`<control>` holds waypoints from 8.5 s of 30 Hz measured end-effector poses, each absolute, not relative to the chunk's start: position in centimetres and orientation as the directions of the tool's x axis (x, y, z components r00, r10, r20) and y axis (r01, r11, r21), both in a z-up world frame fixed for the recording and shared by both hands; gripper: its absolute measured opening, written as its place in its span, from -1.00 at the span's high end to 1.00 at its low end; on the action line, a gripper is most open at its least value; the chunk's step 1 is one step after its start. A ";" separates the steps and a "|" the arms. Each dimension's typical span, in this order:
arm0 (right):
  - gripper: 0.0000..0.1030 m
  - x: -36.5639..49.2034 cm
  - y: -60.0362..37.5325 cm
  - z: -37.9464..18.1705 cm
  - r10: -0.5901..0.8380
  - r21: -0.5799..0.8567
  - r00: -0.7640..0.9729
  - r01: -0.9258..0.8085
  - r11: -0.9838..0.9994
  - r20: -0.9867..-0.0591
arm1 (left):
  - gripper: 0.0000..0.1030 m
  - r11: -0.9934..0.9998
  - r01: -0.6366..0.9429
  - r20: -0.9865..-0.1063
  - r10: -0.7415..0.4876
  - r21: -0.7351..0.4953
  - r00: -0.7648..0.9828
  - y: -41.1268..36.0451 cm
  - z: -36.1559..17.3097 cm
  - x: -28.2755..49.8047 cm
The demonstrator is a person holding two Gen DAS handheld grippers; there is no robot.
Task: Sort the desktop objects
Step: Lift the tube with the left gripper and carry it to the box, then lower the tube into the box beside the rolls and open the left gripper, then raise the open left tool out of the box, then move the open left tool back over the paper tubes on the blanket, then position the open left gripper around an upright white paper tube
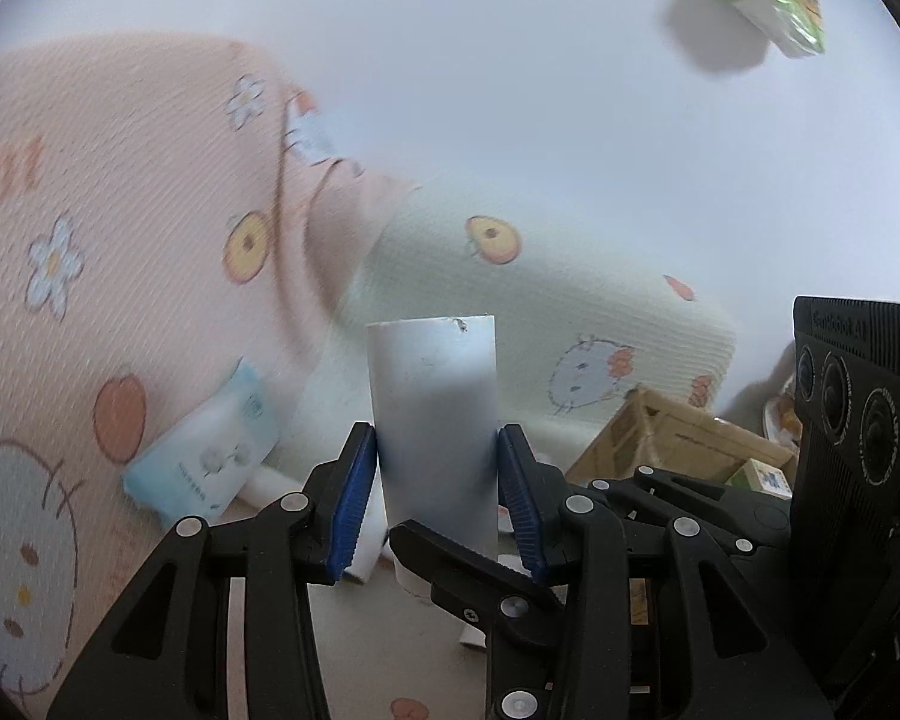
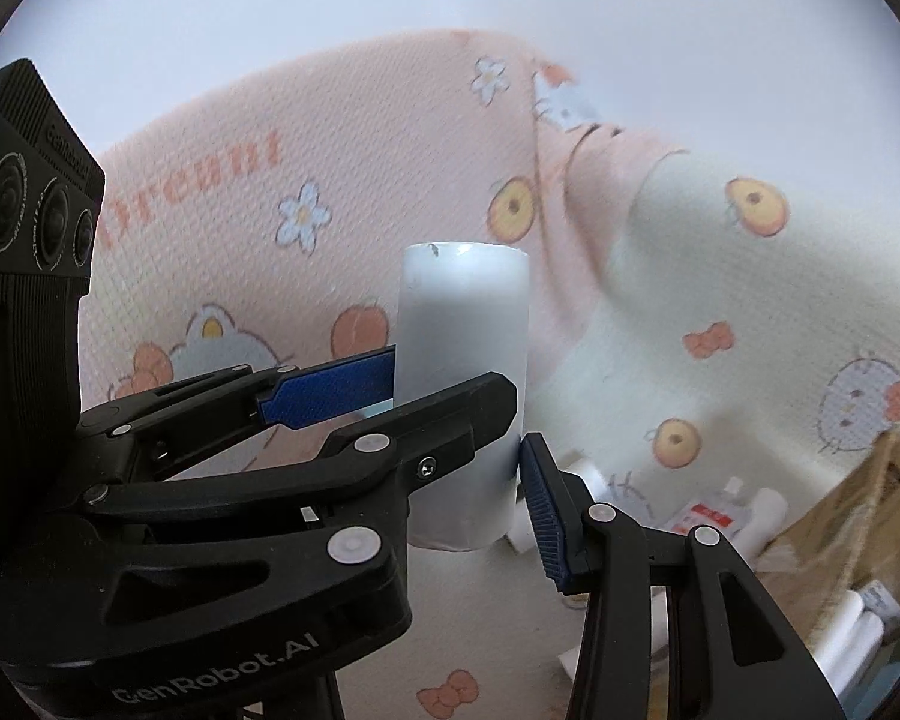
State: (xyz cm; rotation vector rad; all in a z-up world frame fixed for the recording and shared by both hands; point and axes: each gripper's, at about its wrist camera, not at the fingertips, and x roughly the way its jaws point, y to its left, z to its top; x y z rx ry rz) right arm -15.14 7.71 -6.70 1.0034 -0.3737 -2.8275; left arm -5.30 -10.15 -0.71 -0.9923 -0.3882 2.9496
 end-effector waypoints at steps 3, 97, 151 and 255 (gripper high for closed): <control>0.19 -14.0 8.9 -5.9 -0.172 0.278 -0.794 0.005 -0.961 -0.582 | 0.12 -0.976 0.040 -0.587 0.094 -0.212 -0.804 -8.5 0.2 -5.6; 0.16 0.1 27.7 -15.7 0.018 0.200 -0.443 -0.440 -0.876 -0.896 | 0.12 -0.932 -0.320 -0.980 -0.123 0.168 -0.158 18.4 -13.0 -21.3; 0.23 -8.4 19.5 -12.4 0.194 -0.121 -0.287 -0.253 -0.960 -0.938 | 0.63 -0.997 0.041 -0.785 0.028 -0.068 -0.619 -5.2 -3.9 -10.8; 0.16 -22.9 2.9 -25.8 -0.227 0.309 -0.398 -0.156 -0.938 -0.889 | 0.08 -0.679 0.393 -0.776 0.456 -0.620 -0.435 -19.8 -26.4 -7.1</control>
